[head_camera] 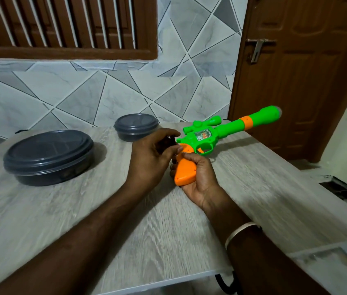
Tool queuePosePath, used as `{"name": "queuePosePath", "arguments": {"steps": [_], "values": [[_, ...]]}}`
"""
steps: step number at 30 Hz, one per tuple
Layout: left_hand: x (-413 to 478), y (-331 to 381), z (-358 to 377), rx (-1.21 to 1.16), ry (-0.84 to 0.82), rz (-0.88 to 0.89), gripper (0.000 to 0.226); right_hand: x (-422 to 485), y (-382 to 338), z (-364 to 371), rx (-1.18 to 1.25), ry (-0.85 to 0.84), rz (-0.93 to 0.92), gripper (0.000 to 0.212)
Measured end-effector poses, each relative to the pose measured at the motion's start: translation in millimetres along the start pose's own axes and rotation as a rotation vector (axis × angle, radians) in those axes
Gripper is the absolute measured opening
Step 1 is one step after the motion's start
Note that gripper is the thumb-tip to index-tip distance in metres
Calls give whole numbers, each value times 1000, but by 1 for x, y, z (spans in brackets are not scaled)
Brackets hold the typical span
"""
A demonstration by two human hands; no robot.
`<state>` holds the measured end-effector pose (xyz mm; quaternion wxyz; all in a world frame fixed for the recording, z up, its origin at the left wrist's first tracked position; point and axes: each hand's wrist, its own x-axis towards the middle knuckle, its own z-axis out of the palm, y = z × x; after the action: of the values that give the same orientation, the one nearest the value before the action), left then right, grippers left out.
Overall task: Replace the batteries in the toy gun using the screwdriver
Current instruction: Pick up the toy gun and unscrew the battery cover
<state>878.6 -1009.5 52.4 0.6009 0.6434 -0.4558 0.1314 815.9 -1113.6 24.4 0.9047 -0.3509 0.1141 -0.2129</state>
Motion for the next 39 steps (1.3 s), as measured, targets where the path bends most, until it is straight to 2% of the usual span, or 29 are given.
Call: {"name": "queuePosePath", "arguments": {"steps": [3, 7, 13, 15, 18, 23, 28, 33, 35, 39], "values": [[-2, -3, -1, 21, 12, 13, 39, 0, 0, 1, 25, 3, 9, 20], [-4, -4, -3, 27, -76, 34, 41, 2, 0, 1, 43, 9, 6, 23], [-1, -5, 0, 73, 26, 28, 37, 3, 1, -1, 26, 21, 15, 24], [-2, -5, -2, 90, -5, 23, 42, 2, 1, 0, 30, 18, 13, 27], [-4, -4, -5, 83, -76, 31, 46, 1, -1, 2, 26, -3, 16, 19], [-2, -3, -2, 107, 7, 58, 38, 1, 0, 3, 13, -12, 26, 18], [-3, -3, -6, 37, -52, 48, 39, 0, -1, 4, 9, -10, 28, 17], [-1, -6, -2, 101, 35, 37, 31, -1, -1, 5, 18, -8, 46, 18], [-1, -4, -3, 127, 15, 63, 37, -1, -1, 5, 23, -9, 42, 19], [-2, -5, -7, 19, -72, 41, 40, -1, -1, 4, 18, -8, 32, 18]]}}
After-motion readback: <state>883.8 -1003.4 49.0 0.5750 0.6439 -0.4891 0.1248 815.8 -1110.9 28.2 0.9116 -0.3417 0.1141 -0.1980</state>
